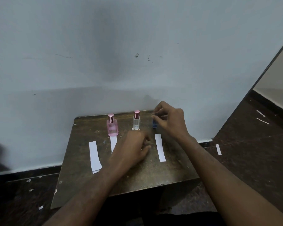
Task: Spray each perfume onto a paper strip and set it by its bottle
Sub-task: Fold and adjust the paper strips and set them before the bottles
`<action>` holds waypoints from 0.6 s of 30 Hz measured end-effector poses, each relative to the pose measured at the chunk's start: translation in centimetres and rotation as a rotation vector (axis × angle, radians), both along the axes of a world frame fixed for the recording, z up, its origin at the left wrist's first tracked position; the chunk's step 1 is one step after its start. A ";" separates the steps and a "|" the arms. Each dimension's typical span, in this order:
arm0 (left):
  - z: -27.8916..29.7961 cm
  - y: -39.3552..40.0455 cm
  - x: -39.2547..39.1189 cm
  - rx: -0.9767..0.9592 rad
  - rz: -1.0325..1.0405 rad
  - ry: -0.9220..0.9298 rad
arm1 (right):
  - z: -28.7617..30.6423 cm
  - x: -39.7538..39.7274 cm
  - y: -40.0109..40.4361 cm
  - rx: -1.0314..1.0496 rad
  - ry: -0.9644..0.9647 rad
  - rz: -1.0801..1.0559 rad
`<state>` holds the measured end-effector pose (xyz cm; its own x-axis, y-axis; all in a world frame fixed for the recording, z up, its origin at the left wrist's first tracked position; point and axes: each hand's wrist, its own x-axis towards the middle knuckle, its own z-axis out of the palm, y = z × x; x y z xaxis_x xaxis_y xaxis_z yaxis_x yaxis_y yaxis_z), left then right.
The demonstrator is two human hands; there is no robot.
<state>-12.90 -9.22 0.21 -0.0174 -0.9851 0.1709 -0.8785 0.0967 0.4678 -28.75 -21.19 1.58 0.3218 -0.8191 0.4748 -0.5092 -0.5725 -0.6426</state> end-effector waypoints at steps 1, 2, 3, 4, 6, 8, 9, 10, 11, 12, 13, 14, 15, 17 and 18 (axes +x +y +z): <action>0.0 0.1 0.0 -0.025 0.000 -0.017 | 0.4 -0.1 0.1 -0.013 -0.063 -0.010; 0.0 0.2 -0.1 -0.046 -0.003 -0.033 | 0.8 -0.3 0.2 -0.021 -0.133 -0.042; 0.1 0.2 -0.3 -0.055 -0.013 -0.042 | 1.1 -0.6 0.2 -0.023 -0.196 -0.078; 0.0 0.2 -0.5 -0.051 -0.021 -0.048 | 1.1 -1.0 0.2 -0.021 -0.236 -0.113; -0.3 0.1 -1.0 -0.026 -0.025 -0.090 | 0.7 -2.0 0.2 -0.008 -0.250 -0.161; -0.8 -0.1 -1.6 0.003 -0.012 -0.152 | 0.2 -2.8 0.0 0.017 -0.234 -0.171; -1.0 -0.1 -1.9 0.011 -0.008 -0.174 | 0.1 -3.1 -0.1 0.021 -0.232 -0.171; -1.2 -0.1 -2.1 0.009 -0.002 -0.206 | 0.2 -3.2 0.0 0.021 -0.232 -0.171; -1.4 -0.1 -2.4 -0.001 0.004 -0.237 | 0.2 -3.3 0.0 0.020 -0.237 -0.175; -1.4 -0.3 -2.7 -0.009 0.013 -0.264 | 0.3 -3.4 -0.2 0.019 -0.245 -0.179; -1.4 -0.5 -2.9 -0.013 0.020 -0.279 | 0.3 -3.4 -0.3 0.021 -0.252 -0.180; -1.4 -0.8 -3.1 -0.013 0.034 -0.294 | 0.2 -3.5 -0.4 0.024 -0.256 -0.181; -1.3 -1.1 -3.3 -0.014 0.053 -0.305 | 0.1 -3.4 -0.5 0.027 -0.257 -0.182; -1.2 -1.9 -3.5 -0.015 0.088 -0.318 | -0.2 -3.3 -0.7 0.030 -0.258 -0.179; -1.2 -2.3 -3.7 -0.014 0.103 -0.315 | -0.4 -3.3 -0.7 0.029 -0.252 -0.176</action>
